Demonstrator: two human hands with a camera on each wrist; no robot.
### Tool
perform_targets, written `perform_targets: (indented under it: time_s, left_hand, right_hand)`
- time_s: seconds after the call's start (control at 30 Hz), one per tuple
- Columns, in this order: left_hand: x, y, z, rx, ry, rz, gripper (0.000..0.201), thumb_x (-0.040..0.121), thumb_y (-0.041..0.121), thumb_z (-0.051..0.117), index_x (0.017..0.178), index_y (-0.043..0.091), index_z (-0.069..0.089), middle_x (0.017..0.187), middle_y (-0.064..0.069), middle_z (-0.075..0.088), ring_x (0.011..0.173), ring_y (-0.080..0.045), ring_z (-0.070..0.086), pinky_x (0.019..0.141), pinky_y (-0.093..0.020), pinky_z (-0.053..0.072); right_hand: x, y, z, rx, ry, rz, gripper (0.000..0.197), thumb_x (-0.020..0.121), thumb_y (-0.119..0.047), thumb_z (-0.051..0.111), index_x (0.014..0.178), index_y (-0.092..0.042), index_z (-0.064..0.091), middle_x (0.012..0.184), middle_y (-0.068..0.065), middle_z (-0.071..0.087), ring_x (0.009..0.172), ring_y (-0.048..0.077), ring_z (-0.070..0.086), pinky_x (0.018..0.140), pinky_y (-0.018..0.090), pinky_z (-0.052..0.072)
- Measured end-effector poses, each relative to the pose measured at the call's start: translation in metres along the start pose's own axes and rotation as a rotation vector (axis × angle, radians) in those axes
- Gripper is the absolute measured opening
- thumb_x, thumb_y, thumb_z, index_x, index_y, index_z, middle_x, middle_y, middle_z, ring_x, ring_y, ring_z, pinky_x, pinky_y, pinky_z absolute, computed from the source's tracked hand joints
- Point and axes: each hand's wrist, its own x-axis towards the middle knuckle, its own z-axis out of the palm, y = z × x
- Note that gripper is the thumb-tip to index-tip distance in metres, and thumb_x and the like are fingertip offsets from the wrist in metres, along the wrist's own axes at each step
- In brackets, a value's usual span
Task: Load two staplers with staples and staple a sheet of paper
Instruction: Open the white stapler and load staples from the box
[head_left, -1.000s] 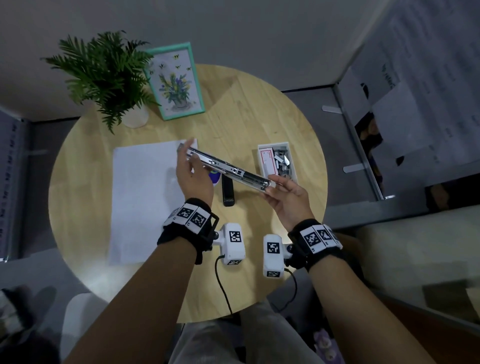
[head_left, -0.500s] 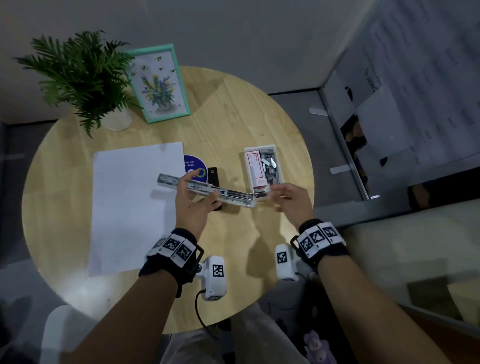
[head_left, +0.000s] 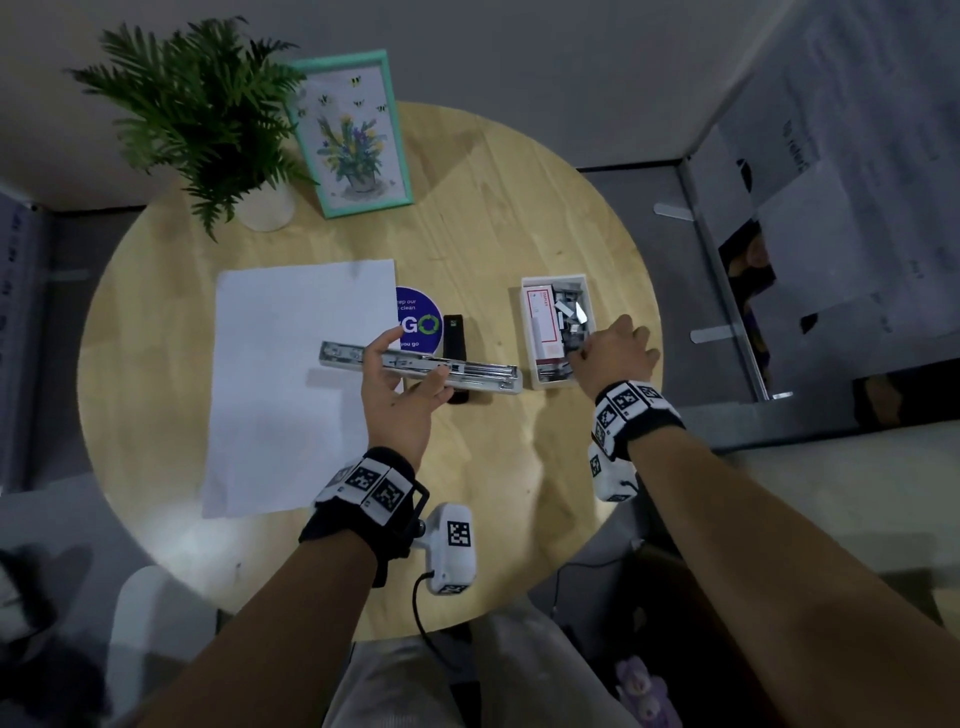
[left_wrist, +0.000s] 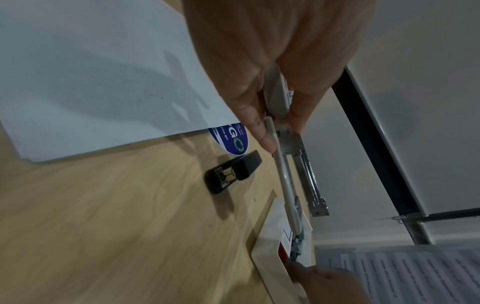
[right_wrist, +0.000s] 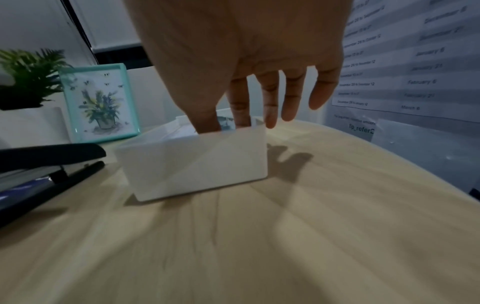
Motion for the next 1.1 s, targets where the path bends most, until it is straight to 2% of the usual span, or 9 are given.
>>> perform_targets:
  time_s: [0.13,0.33,0.5,0.57,0.63,0.7,0.83,0.97,1.1]
  left_hand:
    - [0.003,0.0,-0.001,0.006,-0.013,0.006,0.059,0.081,-0.012,0.067,0.128,0.018,0.046,0.106,-0.005,0.057,0.095,-0.024,0.063,0.075,-0.036,0.06]
    - [0.004,-0.001,-0.002,0.014,-0.015,0.005,0.06,0.081,-0.013,0.066,0.13,0.017,0.046,0.107,-0.002,0.057,0.098,-0.024,0.063,0.076,-0.038,0.06]
    - [0.004,-0.001,-0.001,0.028,-0.011,0.012,0.058,0.081,-0.01,0.067,0.126,0.02,0.048,0.116,-0.01,0.056,0.099,-0.024,0.063,0.075,-0.035,0.061]
    - [0.004,-0.002,0.001,0.037,-0.014,0.022,0.057,0.081,-0.01,0.068,0.124,0.023,0.05,0.116,-0.012,0.057,0.095,-0.022,0.064,0.073,-0.033,0.061]
    - [0.004,-0.003,0.003,0.045,-0.019,0.033,0.058,0.08,-0.01,0.068,0.125,0.021,0.049,0.114,-0.012,0.058,0.091,-0.021,0.064,0.072,-0.031,0.061]
    - [0.005,-0.004,0.003,0.048,-0.019,0.042,0.059,0.08,-0.011,0.068,0.127,0.019,0.049,0.111,-0.01,0.059,0.087,-0.02,0.065,0.069,-0.031,0.06]
    - [0.006,-0.004,0.004,0.052,-0.014,0.056,0.06,0.08,-0.01,0.068,0.127,0.021,0.049,0.112,-0.012,0.059,0.087,-0.019,0.066,0.068,-0.029,0.059]
    - [0.006,-0.002,0.002,0.063,0.002,0.074,0.06,0.079,-0.011,0.069,0.125,0.023,0.05,0.1,-0.002,0.061,0.091,-0.019,0.065,0.07,-0.033,0.06]
    - [0.007,-0.001,0.001,0.075,0.0,0.087,0.06,0.08,-0.012,0.068,0.128,0.019,0.049,0.097,0.0,0.06,0.079,-0.006,0.067,0.072,-0.037,0.061]
  right_hand:
    - [0.002,-0.001,0.002,0.067,0.022,0.031,0.028,0.091,-0.027,0.053,0.099,-0.005,0.068,0.118,0.012,0.046,0.114,0.034,0.041,0.092,0.05,0.039]
    - [-0.012,0.007,-0.004,0.397,0.146,0.063,0.018,0.089,-0.028,0.061,0.089,-0.013,0.07,0.114,0.012,0.056,0.112,0.032,0.05,0.094,0.048,0.042]
    - [-0.038,0.0,-0.021,0.928,0.156,-0.02,0.007,0.086,-0.016,0.066,0.078,-0.016,0.066,0.081,0.001,0.07,0.078,0.017,0.067,0.082,0.035,0.057]
    - [-0.052,-0.012,-0.028,0.991,0.107,-0.126,0.019,0.083,-0.013,0.07,0.071,-0.025,0.062,0.076,-0.004,0.069,0.074,0.011,0.067,0.077,0.03,0.057]
    - [-0.064,-0.024,-0.032,0.973,0.084,-0.256,0.023,0.08,-0.012,0.074,0.071,-0.028,0.061,0.074,-0.01,0.068,0.072,0.002,0.065,0.073,0.019,0.053]
    - [-0.072,-0.035,-0.033,0.941,0.08,-0.368,0.015,0.077,-0.013,0.077,0.078,-0.024,0.067,0.079,-0.008,0.07,0.075,0.004,0.066,0.074,0.016,0.051]
    - [-0.077,-0.05,-0.028,0.73,0.131,-0.595,0.017,0.074,-0.012,0.077,0.091,-0.01,0.074,0.085,0.005,0.071,0.081,0.023,0.065,0.077,0.036,0.053]
    - [-0.077,-0.057,-0.024,0.659,0.159,-0.628,0.016,0.073,-0.012,0.076,0.089,-0.009,0.075,0.086,0.005,0.069,0.083,0.026,0.061,0.076,0.036,0.05]
    - [-0.075,-0.062,-0.023,0.661,0.13,-0.606,0.017,0.074,-0.012,0.076,0.09,-0.009,0.076,0.085,0.005,0.066,0.082,0.025,0.06,0.075,0.042,0.052]
